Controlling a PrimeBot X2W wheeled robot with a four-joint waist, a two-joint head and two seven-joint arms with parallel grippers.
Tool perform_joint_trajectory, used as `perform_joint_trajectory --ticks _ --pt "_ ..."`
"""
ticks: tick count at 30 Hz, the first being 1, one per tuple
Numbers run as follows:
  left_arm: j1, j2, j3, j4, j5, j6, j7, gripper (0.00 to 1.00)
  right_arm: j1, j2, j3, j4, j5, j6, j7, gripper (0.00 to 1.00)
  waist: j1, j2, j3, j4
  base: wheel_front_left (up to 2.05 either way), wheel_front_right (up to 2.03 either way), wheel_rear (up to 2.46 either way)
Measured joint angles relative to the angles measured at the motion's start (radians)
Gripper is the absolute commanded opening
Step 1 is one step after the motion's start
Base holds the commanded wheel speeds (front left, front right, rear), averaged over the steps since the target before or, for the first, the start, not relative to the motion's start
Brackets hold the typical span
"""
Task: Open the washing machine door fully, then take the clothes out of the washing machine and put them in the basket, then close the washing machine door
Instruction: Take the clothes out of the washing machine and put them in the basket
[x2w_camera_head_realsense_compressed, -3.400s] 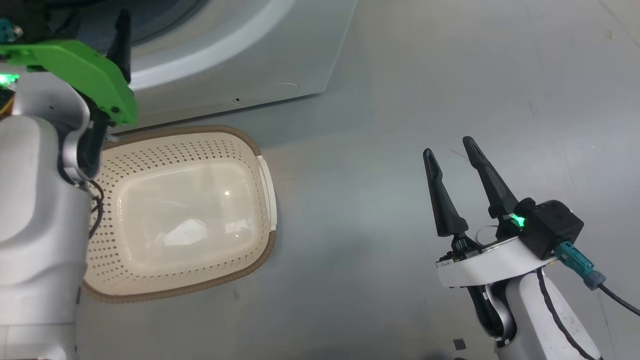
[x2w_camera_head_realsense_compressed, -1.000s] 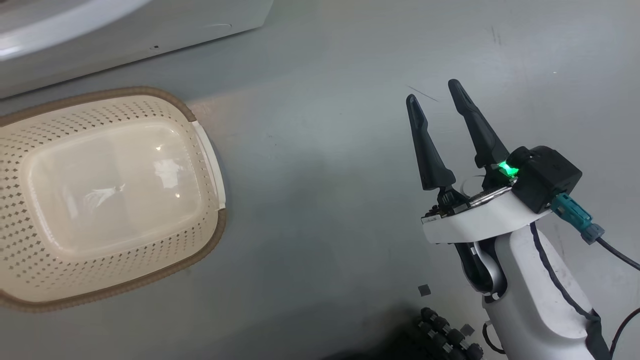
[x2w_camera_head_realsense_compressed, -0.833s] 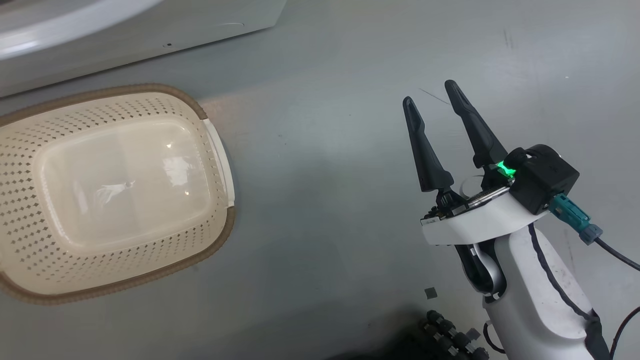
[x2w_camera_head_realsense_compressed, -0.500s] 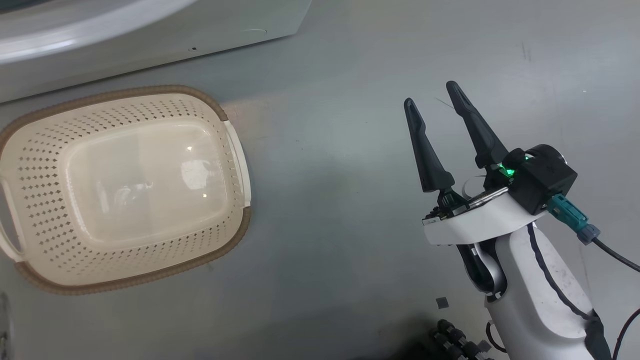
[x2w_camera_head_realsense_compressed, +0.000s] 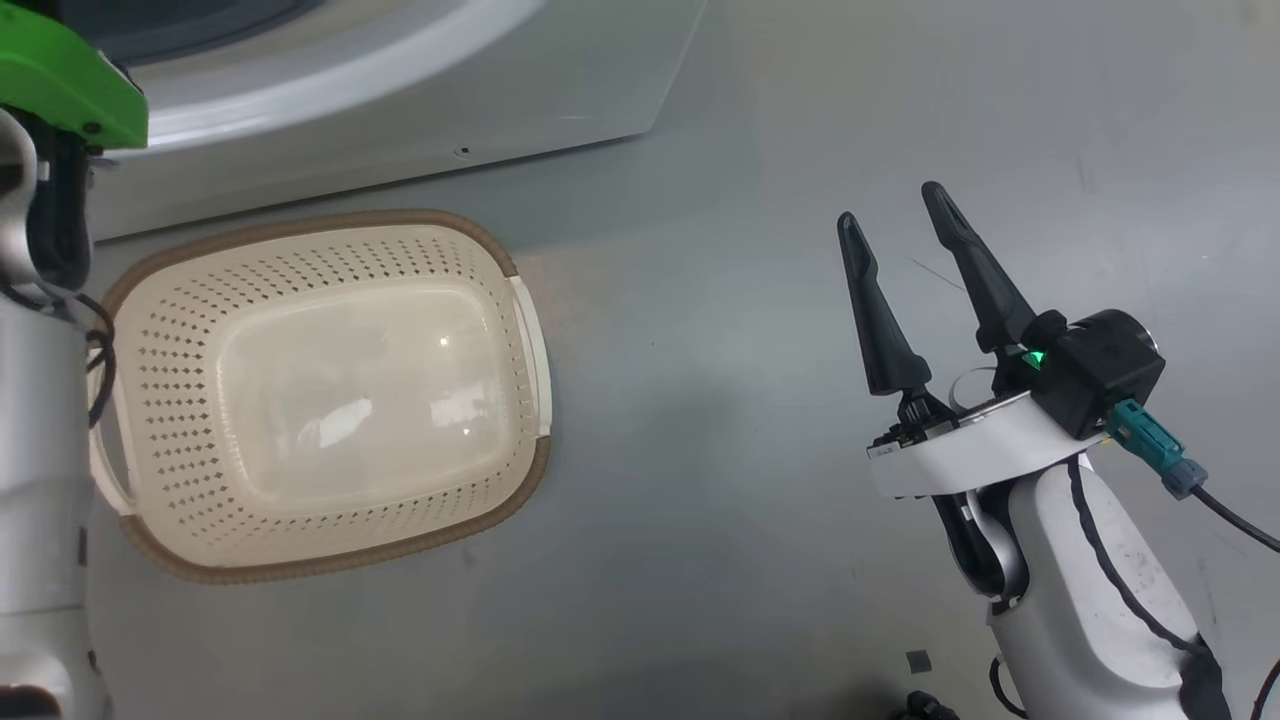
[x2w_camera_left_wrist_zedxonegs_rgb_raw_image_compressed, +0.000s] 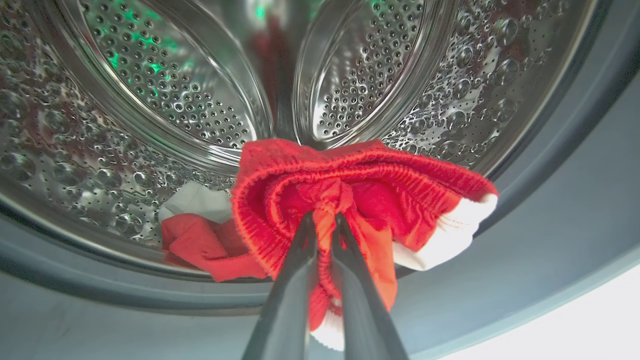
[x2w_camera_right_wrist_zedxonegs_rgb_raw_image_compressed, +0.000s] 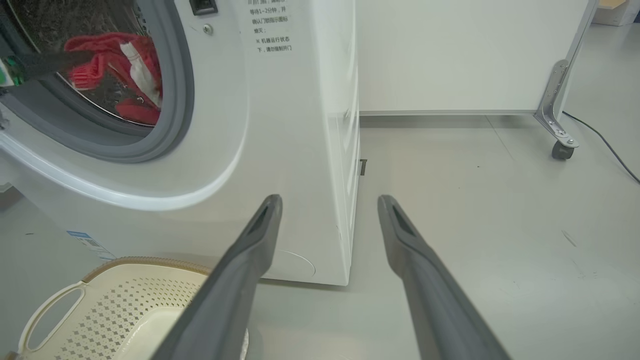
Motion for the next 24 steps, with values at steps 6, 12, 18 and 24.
perform_joint_trajectory --ticks 6,12,18,24 --pt "0.092 -0.024 0.01 -0.058 0.007 0.012 -0.115 0.0 0.034 0.0 -0.008 0.011 -0.001 0.003 0.0 1.0 -0.0001 0.0 -0.053 0.026 0.0 0.0 0.0" --pt "0.182 -0.048 0.013 -0.117 0.02 0.03 -0.212 0.0 0.07 0.0 -0.015 0.021 -0.016 0.003 0.0 1.0 -0.0001 0.0 -0.11 0.052 0.0 0.0 0.0" --pt "0.276 -0.076 -0.001 -0.173 0.031 0.032 -0.266 0.0 0.109 0.0 -0.018 0.031 -0.022 0.003 0.0 1.0 -0.0001 0.0 -0.171 0.075 0.0 0.0 0.0" --pt "0.356 -0.088 -0.016 -0.239 0.068 0.057 -0.276 0.0 0.15 0.0 -0.028 0.037 -0.026 0.004 0.0 1.0 -0.0001 0.0 -0.23 0.097 0.0 0.0 0.0"
